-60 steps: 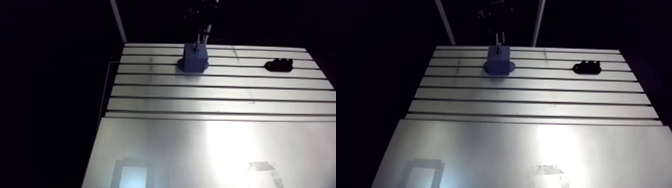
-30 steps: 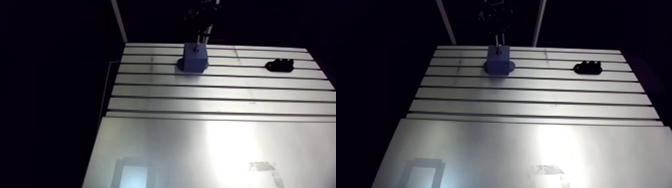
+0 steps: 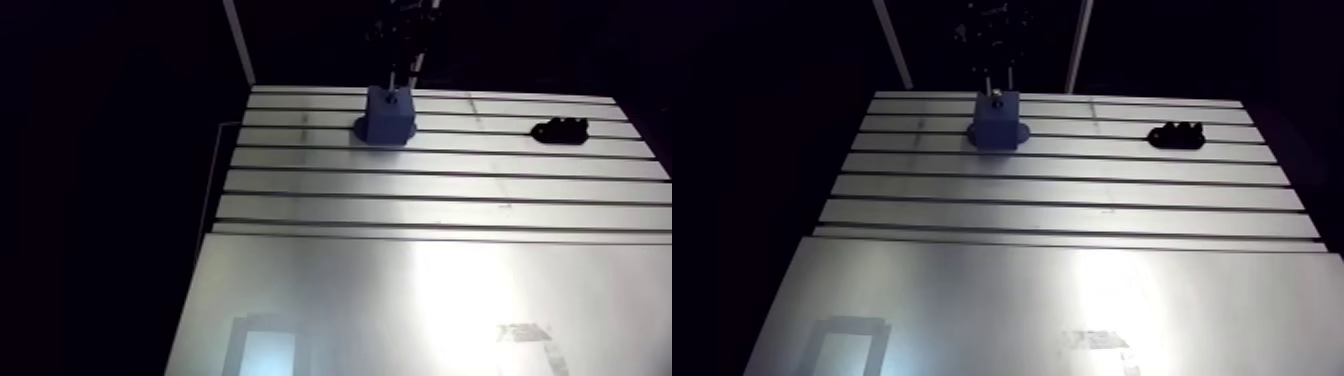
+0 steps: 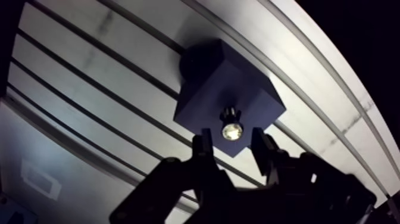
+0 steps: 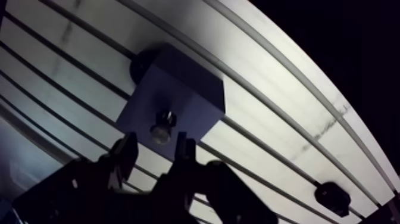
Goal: Pick up the M10 bolt and insert it into the hex recess until seated.
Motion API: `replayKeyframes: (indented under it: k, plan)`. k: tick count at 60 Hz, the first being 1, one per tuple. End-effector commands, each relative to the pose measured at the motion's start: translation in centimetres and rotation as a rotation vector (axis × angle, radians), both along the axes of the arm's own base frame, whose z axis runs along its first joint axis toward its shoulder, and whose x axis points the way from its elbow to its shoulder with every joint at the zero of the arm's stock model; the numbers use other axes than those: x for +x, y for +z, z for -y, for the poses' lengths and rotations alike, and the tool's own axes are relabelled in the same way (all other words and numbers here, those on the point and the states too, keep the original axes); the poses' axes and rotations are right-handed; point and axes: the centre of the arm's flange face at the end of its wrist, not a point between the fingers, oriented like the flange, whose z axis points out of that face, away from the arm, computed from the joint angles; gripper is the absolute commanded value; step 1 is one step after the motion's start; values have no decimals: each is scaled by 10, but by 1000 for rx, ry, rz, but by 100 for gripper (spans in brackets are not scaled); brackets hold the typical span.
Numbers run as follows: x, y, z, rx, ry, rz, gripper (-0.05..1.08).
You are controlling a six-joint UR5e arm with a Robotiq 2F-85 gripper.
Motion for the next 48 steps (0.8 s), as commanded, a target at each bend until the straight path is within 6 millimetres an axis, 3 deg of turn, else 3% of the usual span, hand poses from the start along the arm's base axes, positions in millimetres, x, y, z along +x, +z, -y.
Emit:
replayKeyframes:
  k: [1,48]
  plan:
    - [0,0,-1,-1,-2,-4,1]
    - [0,11,3,-11,-21,-23,1]
